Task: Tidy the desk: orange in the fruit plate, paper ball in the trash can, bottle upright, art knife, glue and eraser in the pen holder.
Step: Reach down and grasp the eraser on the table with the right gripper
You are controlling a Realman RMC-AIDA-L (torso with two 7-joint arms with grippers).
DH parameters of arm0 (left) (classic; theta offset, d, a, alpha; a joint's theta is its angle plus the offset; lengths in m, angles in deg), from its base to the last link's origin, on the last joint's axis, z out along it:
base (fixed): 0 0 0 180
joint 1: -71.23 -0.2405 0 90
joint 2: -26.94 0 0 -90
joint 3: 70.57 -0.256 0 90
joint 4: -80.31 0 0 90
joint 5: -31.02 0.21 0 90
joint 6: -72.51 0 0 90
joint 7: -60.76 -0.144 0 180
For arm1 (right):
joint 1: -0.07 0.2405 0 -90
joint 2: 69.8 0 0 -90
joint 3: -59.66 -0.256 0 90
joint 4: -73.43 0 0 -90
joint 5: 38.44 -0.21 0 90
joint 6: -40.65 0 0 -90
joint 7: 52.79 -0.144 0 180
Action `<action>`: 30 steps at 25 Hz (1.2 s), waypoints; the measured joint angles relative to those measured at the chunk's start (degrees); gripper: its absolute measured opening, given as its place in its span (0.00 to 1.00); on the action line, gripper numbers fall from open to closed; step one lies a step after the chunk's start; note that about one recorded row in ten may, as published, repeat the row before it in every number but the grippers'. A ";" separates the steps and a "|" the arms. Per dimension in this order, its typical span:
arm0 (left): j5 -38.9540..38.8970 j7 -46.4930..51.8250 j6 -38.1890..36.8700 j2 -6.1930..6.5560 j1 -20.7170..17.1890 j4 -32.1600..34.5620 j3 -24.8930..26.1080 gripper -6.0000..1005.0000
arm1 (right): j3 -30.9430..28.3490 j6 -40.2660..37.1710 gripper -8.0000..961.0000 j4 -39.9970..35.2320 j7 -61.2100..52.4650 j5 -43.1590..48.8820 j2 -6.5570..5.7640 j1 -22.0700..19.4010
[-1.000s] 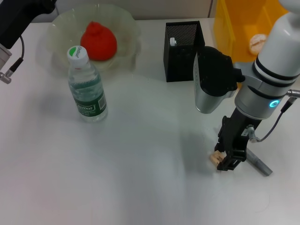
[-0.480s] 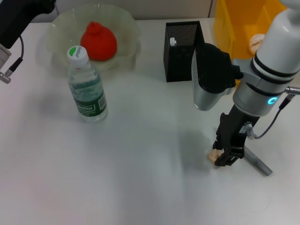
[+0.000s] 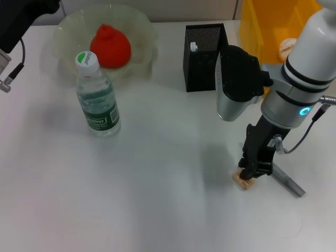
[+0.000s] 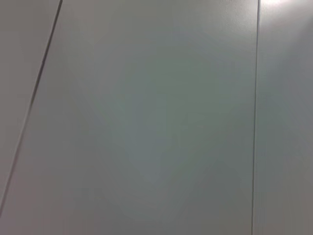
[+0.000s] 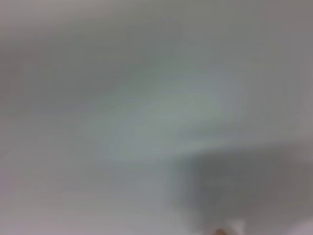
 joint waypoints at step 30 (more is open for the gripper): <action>-0.38 -0.59 0.09 -0.05 0.00 -0.09 -0.09 0.52 | 1.31 -3.11 0.64 -0.75 -1.84 -0.50 0.35 0.70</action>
